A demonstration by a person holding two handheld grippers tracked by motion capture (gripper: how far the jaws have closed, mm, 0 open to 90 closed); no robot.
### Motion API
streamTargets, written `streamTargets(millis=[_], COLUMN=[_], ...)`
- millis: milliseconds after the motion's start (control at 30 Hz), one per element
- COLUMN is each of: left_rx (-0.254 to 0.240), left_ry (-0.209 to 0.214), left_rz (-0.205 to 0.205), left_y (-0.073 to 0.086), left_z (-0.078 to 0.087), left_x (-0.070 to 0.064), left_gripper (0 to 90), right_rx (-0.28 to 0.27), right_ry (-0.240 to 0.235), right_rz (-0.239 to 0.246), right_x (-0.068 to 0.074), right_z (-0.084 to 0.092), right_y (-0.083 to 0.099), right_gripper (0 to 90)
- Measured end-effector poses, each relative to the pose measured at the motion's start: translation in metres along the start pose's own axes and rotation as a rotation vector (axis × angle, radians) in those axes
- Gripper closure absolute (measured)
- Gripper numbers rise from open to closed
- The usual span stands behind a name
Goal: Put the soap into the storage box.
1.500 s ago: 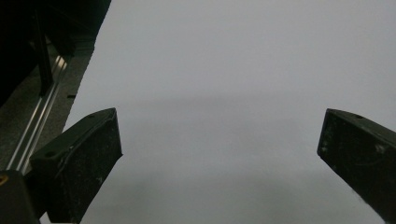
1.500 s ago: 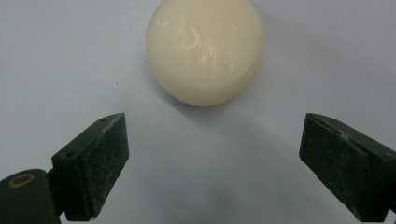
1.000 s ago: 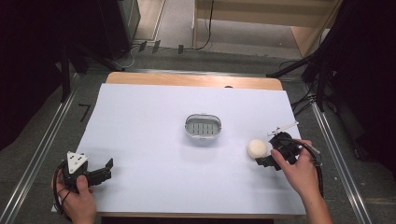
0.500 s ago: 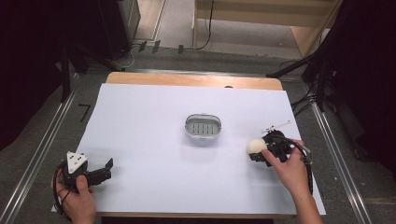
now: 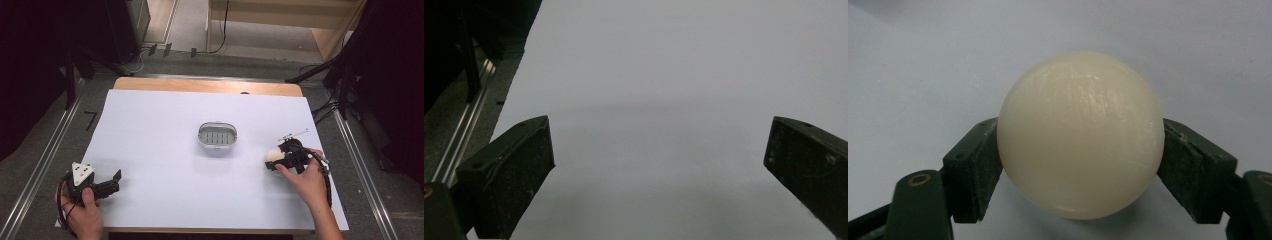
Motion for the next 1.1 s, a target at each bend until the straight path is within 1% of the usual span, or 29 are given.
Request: streamTargets(millis=[200, 267, 367, 500, 633, 733, 800, 833, 1000, 1100], left_rx=[-0.001, -0.002, -0.005, -0.004, -0.004, -0.002, 0.0, 0.001, -0.001, -0.001], left_ry=[0.0, -0.001, -0.003, -0.002, -0.004, -0.002, -0.004, -0.004, -0.003, -0.003], left_rz=[-0.001, -0.002, -0.005, -0.007, -0.009, -0.011, -0.012, -0.013, -0.012, -0.012], left_y=[0.0, 0.0, 0.0, 0.0, 0.0, 0.0, 0.0, 0.0, 0.0, 0.0], left_z=[0.0, 0.0, 0.0, 0.0, 0.0, 0.0, 0.0, 0.0, 0.0, 0.0], left_x=[0.0, 0.0, -0.001, -0.001, -0.001, -0.001, -0.001, -0.001, -0.001, -0.001], left_gripper=[0.1, 0.1, 0.1, 0.1, 0.1, 0.1, 0.1, 0.1, 0.1, 0.1], right_rx=[0.001, -0.009, -0.005, 0.001, -0.01, -0.018, -0.025, -0.023, -0.037, -0.041], right_ry=[0.01, 0.017, 0.018, 0.02, 0.021, 0.016, 0.018, 0.017, -0.01, -0.013], right_rz=[-0.007, -0.006, 0.007, 0.005, 0.023, 0.026, 0.04, 0.039, 0.043, 0.048], right_x=[0.001, 0.001, 0.001, 0.003, 0.005, 0.006, 0.006, 0.007, 0.011, 0.014], right_z=[-0.005, -0.005, -0.005, -0.004, -0.003, 0.0, 0.002, 0.003, 0.007, 0.009], right_y=[0.003, 0.004, 0.004, 0.004, 0.003, 0.002, 0.0, -0.001, -0.006, -0.009], right_gripper=[22.9, 23.9, 24.5, 24.7, 24.8, 24.8, 24.8, 24.8, 24.8, 24.8])
Point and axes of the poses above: each handheld gripper's, and its own axes: z roughly backward along the jaws, y roughly out of its underside, x roughly to its left, the point moved 5 cm from there along -z, roughly forward along the jaws, and after that the axes turned 4 degrees about -z, right-handed, at the moved point
